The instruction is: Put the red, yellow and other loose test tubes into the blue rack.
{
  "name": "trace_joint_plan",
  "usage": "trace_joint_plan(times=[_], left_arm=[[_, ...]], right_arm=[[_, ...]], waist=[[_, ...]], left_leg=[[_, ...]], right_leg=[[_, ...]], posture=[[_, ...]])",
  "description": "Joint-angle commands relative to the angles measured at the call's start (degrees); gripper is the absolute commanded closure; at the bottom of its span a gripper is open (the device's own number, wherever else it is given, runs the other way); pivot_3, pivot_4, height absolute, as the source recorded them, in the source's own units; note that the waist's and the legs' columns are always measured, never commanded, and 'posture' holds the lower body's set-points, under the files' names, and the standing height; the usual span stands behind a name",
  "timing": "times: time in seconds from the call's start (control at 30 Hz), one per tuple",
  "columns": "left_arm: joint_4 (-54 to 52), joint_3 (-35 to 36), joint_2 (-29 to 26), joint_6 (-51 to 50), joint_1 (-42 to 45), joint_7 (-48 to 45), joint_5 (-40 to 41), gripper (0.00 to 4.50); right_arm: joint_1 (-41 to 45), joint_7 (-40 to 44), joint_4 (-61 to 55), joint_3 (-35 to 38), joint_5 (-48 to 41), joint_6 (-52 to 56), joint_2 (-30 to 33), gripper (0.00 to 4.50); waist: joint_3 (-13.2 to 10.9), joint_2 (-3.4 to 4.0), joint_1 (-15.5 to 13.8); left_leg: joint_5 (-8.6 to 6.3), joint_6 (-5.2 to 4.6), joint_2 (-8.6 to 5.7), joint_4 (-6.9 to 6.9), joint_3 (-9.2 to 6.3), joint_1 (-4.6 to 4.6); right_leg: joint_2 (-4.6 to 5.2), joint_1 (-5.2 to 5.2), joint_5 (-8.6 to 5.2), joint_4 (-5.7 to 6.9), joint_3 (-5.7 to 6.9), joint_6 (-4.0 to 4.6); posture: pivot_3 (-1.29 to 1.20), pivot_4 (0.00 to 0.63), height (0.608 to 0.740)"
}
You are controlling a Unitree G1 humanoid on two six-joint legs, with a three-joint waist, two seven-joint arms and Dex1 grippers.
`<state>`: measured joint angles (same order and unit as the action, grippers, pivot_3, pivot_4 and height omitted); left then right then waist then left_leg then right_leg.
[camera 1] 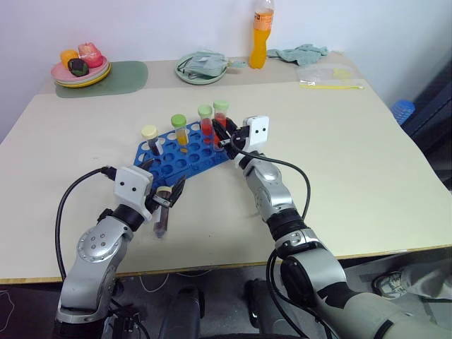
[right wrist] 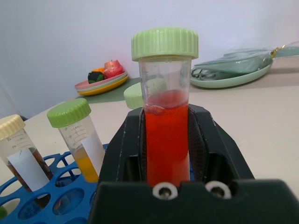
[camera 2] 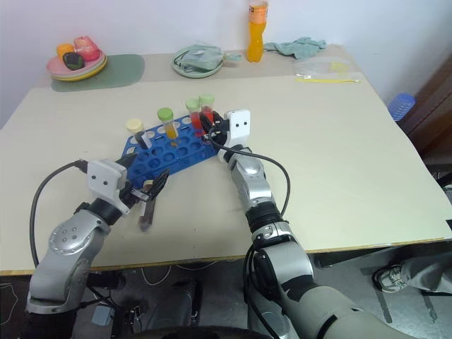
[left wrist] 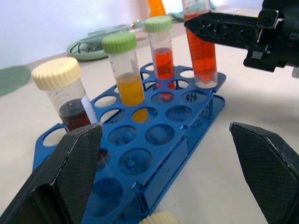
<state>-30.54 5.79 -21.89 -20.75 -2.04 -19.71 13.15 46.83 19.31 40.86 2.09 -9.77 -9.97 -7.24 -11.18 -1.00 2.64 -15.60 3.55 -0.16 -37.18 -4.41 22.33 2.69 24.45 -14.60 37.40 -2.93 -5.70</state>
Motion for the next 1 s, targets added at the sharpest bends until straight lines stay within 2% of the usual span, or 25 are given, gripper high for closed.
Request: trace_joint_plan(times=[0.03, 0.5, 0.6, 0.7, 0.83, 0.93, 1.0], left_arm=[[-2.3, 1.1, -0.3, 0.9, -0.3, -0.4, 0.6, 0.00], [1.2, 1.3, 0.3, 5.9, -3.1, -1.5, -0.2, 0.00], [0.4, 2.2, 0.3, 5.6, -4.2, -0.5, -0.2, 0.00], [-1.8, 5.2, -0.4, -0.1, -4.4, 1.5, 1.7, 0.00], [-5.5, 11.7, -2.4, -11.2, -2.5, 3.1, 7.9, 0.00], [-8.3, 15.2, -7.4, -22.7, 0.4, 4.5, 10.2, 0.00], [-8.7, 17.7, -12.2, -35.1, 5.8, 6.5, 11.6, 0.00]], right_arm=[[-0.1, -0.1, -0.2, -1.3, 1.6, -2.8, -0.4, 3.78], [3.2, -1.2, 11.2, -1.8, 4.5, -14.0, -1.4, 3.78], [2.8, 0.5, 10.1, -1.0, 2.7, -14.7, -1.7, 2.35], [1.3, 0.2, 5.9, -1.6, 3.3, -14.8, -0.9, 0.90], [-1.7, 2.0, -2.5, -2.1, 2.6, -11.4, 1.1, 0.90], [-4.3, 3.8, -10.2, -2.8, 2.1, -7.1, 3.4, 0.90], [-5.8, 6.4, -15.5, -3.1, 1.3, -3.2, 6.3, 0.90]], waist=[[0.0, 0.00, 0.0], [0.0, 0.00, 0.1], [0.0, 0.01, 0.1], [0.0, 0.01, 0.1], [0.0, 0.01, -0.1], [0.0, -0.01, -0.1], [0.0, 0.00, -0.2]], left_leg=[[0.00, 0.00, 0.00, 0.00, 0.00, 0.00], [0.01, 0.01, 0.00, 0.00, 0.00, -0.02], [0.01, 0.01, 0.01, 0.01, 0.00, -0.03], [0.01, 0.01, 0.01, 0.02, -0.02, -0.03], [0.01, 0.01, 0.01, 0.01, -0.04, 0.00], [0.01, 0.01, 0.00, -0.04, -0.10, 0.03], [0.01, 0.01, -0.01, -0.04, -0.10, 0.02]], right_leg=[[0.00, 0.00, 0.00, 0.00, 0.00, 0.00], [-0.01, 0.00, 0.01, 0.02, -0.01, 0.01], [-0.01, 0.00, 0.01, 0.03, -0.01, 0.02], [-0.01, 0.00, 0.01, 0.03, 0.00, 0.02], [0.00, 0.00, 0.01, 0.03, 0.00, 0.02], [0.01, -0.01, 0.01, 0.04, 0.05, 0.01], [0.01, -0.02, 0.01, 0.04, 0.05, 0.01]], posture=[[0.00, 0.150, 0.740], [0.00, 0.150, 0.740], [0.00, 0.150, 0.740], [0.00, 0.150, 0.740], [0.00, 0.150, 0.740], [0.00, 0.150, 0.740], [0.00, 0.150, 0.740]])
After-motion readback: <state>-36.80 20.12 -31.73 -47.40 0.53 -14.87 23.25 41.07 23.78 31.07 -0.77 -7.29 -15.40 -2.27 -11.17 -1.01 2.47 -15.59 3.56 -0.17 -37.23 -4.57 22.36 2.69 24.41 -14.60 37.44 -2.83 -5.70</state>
